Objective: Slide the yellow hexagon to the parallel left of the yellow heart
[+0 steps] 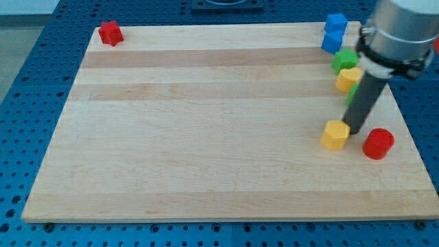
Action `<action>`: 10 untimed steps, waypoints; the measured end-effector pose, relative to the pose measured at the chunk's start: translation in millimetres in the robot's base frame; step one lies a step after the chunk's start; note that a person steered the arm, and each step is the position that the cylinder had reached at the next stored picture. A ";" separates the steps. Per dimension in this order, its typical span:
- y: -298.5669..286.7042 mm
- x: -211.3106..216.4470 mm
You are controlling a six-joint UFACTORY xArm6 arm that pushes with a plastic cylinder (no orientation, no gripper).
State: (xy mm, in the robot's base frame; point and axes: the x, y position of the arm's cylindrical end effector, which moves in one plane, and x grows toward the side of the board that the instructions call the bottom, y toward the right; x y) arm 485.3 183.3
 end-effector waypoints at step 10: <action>-85.2 -0.5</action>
State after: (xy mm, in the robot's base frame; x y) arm 484.8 98.1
